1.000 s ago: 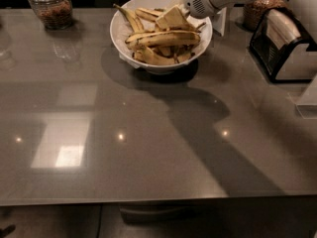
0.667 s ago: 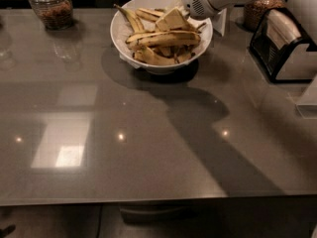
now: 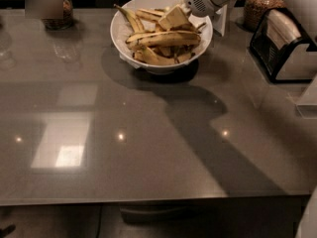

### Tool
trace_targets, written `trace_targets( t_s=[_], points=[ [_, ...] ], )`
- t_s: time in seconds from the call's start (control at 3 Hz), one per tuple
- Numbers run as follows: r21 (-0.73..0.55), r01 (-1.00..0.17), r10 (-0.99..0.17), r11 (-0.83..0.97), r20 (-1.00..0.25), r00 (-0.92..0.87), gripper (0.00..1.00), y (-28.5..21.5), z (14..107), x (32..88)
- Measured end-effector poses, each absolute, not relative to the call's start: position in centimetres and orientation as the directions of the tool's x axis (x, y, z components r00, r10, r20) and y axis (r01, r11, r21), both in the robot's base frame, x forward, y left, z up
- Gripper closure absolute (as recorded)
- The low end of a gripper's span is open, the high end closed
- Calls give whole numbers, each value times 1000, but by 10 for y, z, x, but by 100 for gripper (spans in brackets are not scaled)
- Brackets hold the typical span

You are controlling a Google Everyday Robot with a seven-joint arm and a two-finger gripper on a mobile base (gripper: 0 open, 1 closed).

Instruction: Pick banana from white bowl

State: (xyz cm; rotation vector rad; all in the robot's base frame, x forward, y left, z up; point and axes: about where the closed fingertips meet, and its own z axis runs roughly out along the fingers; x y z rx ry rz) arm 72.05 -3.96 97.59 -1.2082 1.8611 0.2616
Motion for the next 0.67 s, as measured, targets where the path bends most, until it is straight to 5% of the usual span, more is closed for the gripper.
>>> trace_targets(
  t_s=[0.67],
  points=[
    [-271, -832, -674, 483, -722, -157, 52, -41, 968, 731]
  ],
)
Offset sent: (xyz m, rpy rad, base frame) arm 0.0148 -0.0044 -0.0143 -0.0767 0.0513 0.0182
